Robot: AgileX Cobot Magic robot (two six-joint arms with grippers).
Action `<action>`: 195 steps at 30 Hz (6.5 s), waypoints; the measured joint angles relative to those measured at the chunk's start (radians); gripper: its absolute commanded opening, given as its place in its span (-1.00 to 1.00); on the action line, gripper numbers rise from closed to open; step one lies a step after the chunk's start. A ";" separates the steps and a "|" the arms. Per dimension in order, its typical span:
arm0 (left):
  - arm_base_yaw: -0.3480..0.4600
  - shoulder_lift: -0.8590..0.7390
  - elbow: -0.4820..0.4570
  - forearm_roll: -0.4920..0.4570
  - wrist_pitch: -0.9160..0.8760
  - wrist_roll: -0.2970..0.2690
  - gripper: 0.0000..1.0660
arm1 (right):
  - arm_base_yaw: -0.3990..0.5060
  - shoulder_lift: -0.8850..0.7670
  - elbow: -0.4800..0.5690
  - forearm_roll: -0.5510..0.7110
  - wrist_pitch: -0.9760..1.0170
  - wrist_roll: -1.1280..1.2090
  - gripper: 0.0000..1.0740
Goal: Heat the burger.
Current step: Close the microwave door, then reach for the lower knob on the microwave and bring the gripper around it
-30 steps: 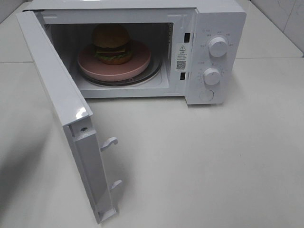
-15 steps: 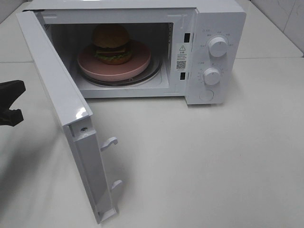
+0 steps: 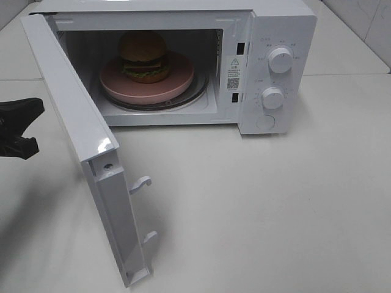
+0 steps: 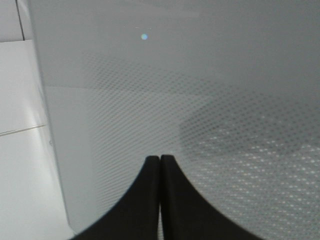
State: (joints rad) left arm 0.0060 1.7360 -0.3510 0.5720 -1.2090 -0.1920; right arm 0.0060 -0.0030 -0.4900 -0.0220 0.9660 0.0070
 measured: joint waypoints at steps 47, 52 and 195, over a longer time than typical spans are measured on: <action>-0.223 0.060 -0.091 -0.204 0.003 0.081 -1.00 | 0.000 0.000 0.000 0.000 0.000 0.000 0.42; -0.258 0.079 -0.105 -0.236 0.003 0.084 -1.00 | 0.000 0.000 0.000 0.000 0.000 0.000 0.42; -0.880 -0.268 -0.643 -0.812 1.670 0.322 -0.63 | 0.000 0.000 0.000 -0.001 0.000 0.000 0.42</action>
State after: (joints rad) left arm -0.8740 1.4680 -0.9940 -0.2400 0.4610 0.1300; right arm 0.0060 -0.0030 -0.4900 -0.0230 0.9660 0.0070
